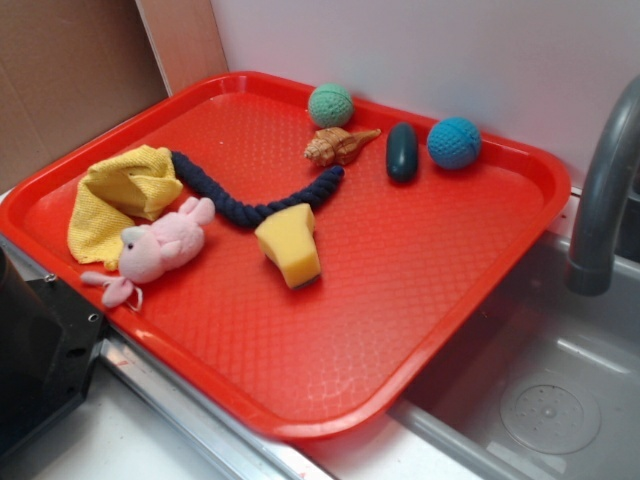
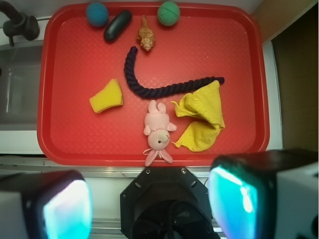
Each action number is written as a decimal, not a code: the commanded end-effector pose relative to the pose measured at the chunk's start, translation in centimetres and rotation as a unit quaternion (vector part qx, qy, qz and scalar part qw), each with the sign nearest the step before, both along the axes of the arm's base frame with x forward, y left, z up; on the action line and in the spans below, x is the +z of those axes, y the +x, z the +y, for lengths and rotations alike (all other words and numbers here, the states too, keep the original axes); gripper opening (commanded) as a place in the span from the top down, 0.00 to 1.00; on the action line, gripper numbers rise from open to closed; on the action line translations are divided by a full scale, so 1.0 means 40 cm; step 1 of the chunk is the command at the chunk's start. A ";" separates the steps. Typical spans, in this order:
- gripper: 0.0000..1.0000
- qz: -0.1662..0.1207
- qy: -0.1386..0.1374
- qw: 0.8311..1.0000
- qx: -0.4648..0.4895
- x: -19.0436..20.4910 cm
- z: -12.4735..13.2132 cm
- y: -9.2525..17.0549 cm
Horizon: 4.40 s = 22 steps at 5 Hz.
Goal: Grab the plastic pickle.
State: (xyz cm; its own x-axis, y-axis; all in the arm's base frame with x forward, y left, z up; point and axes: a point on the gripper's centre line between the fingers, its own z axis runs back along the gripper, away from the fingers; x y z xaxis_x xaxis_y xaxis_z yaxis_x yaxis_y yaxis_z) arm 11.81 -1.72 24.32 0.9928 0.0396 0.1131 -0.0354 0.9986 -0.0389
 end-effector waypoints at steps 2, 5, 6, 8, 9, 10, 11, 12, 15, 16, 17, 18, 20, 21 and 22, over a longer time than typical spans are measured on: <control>0.00 -0.037 0.028 0.996 0.077 -0.091 0.018 0.082; 0.00 -0.011 0.052 0.998 -0.029 -0.262 0.002 0.334; 0.00 -0.016 0.054 0.997 -0.051 -0.316 0.004 0.366; 0.00 -0.016 0.054 0.997 -0.051 -0.316 0.004 0.366; 0.00 -0.016 0.054 0.997 -0.051 -0.316 0.004 0.366; 0.00 -0.038 0.054 0.997 -0.044 -0.346 -0.031 0.421; 0.00 -0.053 0.051 0.997 -0.039 -0.375 -0.072 0.454; 0.00 -0.053 0.056 0.996 -0.032 -0.414 -0.084 0.492; 0.00 -0.052 0.030 0.996 -0.068 -0.486 -0.121 0.579; 0.00 -0.033 0.026 0.997 -0.071 -0.513 -0.126 0.584; 0.00 -0.009 0.024 0.998 -0.063 -0.538 -0.119 0.568; 1.00 0.016 0.038 0.996 -0.073 -0.545 -0.113 0.530; 1.00 -0.007 0.023 0.994 -0.111 -0.421 -0.127 0.429; 1.00 0.003 0.002 0.992 -0.128 -0.302 -0.150 0.363; 1.00 0.025 -0.013 0.987 -0.156 -0.173 -0.160 0.295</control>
